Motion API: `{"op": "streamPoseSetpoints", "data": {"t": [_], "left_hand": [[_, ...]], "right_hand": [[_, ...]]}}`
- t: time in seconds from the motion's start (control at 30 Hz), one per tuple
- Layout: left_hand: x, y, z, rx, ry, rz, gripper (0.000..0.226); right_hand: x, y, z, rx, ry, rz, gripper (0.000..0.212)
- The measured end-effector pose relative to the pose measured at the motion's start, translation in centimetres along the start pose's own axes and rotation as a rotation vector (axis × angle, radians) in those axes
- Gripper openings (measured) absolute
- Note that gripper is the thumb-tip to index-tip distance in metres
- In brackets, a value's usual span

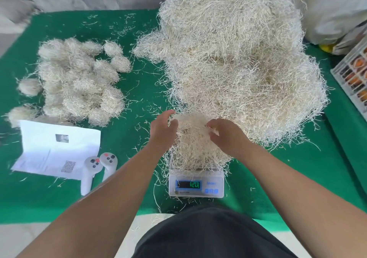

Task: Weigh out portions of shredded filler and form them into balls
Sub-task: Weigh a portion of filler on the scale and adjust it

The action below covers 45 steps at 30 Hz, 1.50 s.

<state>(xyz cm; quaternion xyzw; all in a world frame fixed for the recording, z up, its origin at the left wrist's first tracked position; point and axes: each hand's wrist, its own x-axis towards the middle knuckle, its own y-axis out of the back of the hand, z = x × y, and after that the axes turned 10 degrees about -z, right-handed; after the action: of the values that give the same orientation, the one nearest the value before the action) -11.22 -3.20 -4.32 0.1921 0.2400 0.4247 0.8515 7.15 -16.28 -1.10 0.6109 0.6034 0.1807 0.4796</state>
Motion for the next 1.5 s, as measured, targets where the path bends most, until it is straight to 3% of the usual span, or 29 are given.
{"op": "streamPoseSetpoints", "data": {"t": [0.13,0.2,0.3,0.47,0.6,0.77,0.93,1.07,1.17,1.27,1.33,1.43,1.5], "left_hand": [[-0.5,1.0,0.9,0.027,-0.074,0.054,0.042],[-0.8,1.3,1.2,0.057,-0.103,0.063,0.041],[-1.5,1.0,1.5,0.164,-0.142,0.077,0.039],[-1.6,0.3,1.8,0.248,-0.168,0.033,0.040],[-1.2,0.3,1.9,0.255,-0.190,0.033,0.041],[-1.1,0.5,1.9,0.240,-0.210,0.053,0.041],[-1.4,0.0,1.9,0.120,-0.127,0.082,0.040],[-1.7,0.0,2.5,-0.096,0.038,0.077,0.039],[-1.8,0.4,3.3,-0.220,0.139,0.070,0.033],[-1.3,1.6,4.2,-0.205,0.193,0.047,0.019],[-0.6,2.2,5.0,-0.228,0.255,-0.072,0.029],[-0.9,2.3,6.7,-0.462,0.376,-0.300,0.056],[-0.6,2.0,7.3,-0.521,0.389,-0.331,0.063]], "right_hand": [[-1.2,0.6,0.7,0.144,0.115,0.150,0.018],[-2.0,0.9,1.4,0.183,0.137,0.096,0.016],[-2.5,1.1,2.5,0.118,0.095,-0.004,0.031],[-2.4,0.9,1.7,0.166,0.034,0.196,0.047],[-1.7,0.7,0.9,0.096,0.011,0.210,0.058],[-0.8,0.2,1.1,0.058,-0.007,0.242,0.055],[1.6,-1.0,0.7,0.003,-0.144,0.304,0.049],[4.7,-0.7,-0.9,0.019,-0.289,0.156,0.055],[5.9,0.2,-1.6,0.033,-0.266,0.160,0.027],[5.3,1.4,-2.1,0.189,-0.127,0.191,0.016],[4.3,2.5,-2.5,0.397,-0.015,0.195,0.017],[2.2,4.4,-3.7,0.664,0.053,0.224,0.013],[1.2,5.4,-4.3,0.787,0.053,0.162,0.015]]}}
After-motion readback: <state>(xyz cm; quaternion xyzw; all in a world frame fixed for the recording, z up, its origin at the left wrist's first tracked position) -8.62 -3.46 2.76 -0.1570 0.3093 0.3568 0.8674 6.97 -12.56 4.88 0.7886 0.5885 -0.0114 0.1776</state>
